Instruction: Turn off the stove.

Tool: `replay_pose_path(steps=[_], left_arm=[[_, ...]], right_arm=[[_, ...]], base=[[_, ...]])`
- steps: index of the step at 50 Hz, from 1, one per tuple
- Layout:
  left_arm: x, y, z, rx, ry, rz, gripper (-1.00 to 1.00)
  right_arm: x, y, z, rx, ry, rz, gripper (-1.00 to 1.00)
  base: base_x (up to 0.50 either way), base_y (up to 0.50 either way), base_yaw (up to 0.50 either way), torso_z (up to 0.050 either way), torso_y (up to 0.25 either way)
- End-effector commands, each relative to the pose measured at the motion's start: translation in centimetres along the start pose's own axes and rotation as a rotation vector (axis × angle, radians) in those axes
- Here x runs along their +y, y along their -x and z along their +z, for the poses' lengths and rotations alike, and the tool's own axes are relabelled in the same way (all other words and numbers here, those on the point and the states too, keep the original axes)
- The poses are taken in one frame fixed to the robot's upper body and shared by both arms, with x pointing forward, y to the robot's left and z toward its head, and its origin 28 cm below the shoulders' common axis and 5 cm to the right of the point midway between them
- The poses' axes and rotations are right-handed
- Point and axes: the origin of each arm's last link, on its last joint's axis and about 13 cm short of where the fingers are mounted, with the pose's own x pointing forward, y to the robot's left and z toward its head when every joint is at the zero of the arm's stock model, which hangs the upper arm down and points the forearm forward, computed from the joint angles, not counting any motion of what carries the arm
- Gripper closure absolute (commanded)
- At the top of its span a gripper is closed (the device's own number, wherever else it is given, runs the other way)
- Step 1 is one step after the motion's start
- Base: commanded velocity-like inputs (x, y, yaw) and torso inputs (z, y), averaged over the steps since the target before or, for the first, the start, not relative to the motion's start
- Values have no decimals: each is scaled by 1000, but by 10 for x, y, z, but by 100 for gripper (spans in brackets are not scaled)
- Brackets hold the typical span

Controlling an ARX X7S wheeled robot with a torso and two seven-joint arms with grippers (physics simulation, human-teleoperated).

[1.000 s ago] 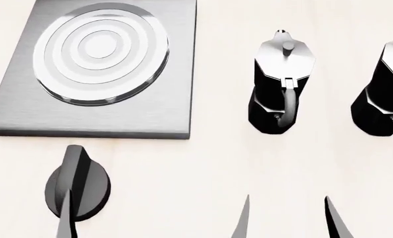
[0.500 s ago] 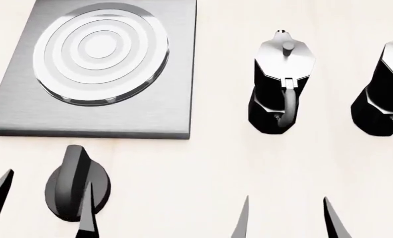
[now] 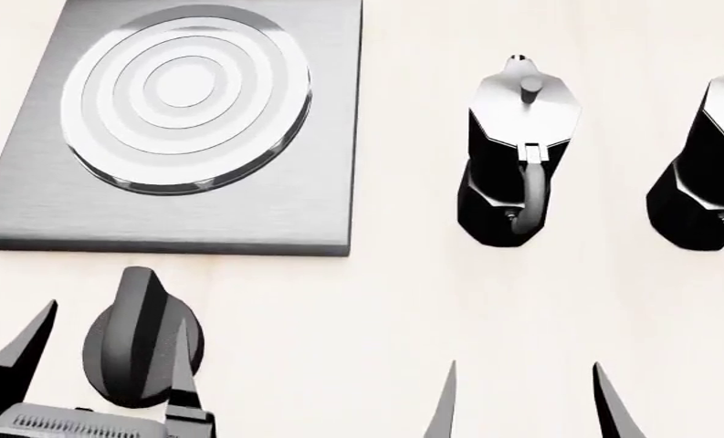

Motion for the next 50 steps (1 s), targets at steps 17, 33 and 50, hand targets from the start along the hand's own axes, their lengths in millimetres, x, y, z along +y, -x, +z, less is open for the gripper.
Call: replay_pose_path(steps=[17, 33, 50], left_arm=[[5, -12, -21, 50, -28, 46, -100], [7, -13, -25, 64, -30, 59, -100], [8, -10, -28, 78, -31, 62, -100]], right_arm=[[0, 0, 0, 4, -1, 4, -100], [0, 0, -1, 5, 0, 7, -100], [0, 0, -1, 4, 1, 5, -100]], base=[[0, 0, 0, 0, 0], [0, 0, 0, 0, 0], [0, 0, 0, 0, 0]])
